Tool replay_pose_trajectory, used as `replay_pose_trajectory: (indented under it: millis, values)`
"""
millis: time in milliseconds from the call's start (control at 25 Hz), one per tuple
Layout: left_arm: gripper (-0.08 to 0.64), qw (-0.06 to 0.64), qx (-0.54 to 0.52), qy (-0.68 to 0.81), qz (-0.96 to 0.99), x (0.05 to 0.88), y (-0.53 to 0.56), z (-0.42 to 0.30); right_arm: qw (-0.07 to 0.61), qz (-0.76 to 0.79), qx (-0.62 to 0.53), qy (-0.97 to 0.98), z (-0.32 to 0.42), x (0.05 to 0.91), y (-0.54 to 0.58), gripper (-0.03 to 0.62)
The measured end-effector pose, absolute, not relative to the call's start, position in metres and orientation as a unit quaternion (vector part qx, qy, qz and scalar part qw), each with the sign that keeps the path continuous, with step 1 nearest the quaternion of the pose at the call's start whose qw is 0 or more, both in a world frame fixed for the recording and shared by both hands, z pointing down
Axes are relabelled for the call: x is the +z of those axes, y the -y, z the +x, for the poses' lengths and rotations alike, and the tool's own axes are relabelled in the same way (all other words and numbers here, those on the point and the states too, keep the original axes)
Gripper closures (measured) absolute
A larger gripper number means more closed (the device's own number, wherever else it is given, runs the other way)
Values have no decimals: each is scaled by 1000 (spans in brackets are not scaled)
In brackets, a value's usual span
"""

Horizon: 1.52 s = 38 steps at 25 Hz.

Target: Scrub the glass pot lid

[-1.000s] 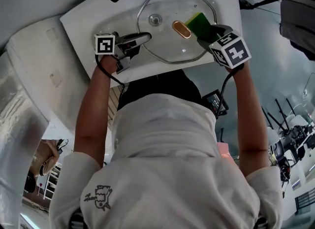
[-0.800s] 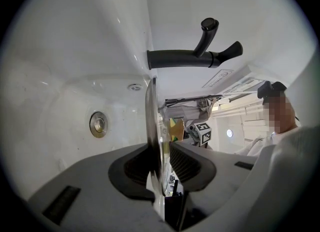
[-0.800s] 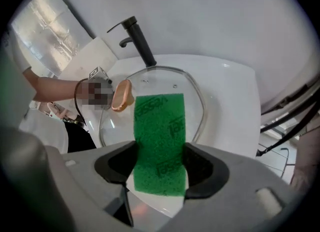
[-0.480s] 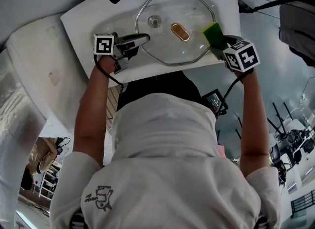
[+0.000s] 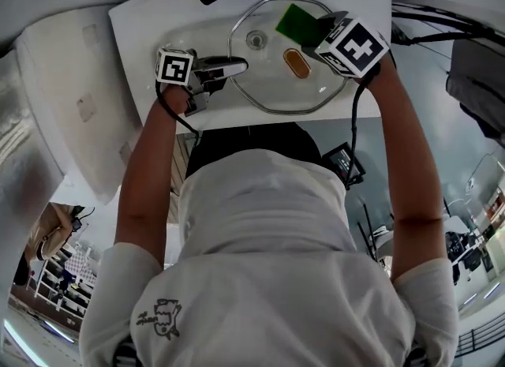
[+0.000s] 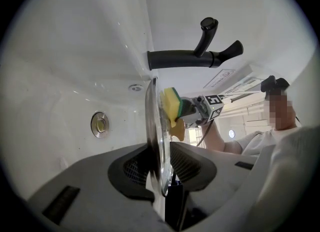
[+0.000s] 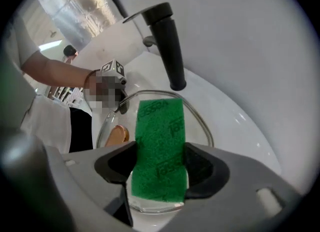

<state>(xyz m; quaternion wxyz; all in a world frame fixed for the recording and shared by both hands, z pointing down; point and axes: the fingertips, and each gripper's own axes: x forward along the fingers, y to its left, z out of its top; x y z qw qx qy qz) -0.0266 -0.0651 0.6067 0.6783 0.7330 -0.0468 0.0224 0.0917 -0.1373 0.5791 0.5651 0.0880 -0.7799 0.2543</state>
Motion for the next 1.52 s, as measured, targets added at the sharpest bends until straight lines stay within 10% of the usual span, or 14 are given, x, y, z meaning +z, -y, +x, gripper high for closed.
replay_pose_trajectory:
  millis: [840, 1520]
  values:
    - [446, 668, -13, 80, 740, 610, 72, -35, 562, 161, 358, 728, 191, 599, 91, 304]
    - [445, 664, -22, 106, 740, 617, 69, -40, 551, 255, 374, 701, 138, 599, -12, 305]
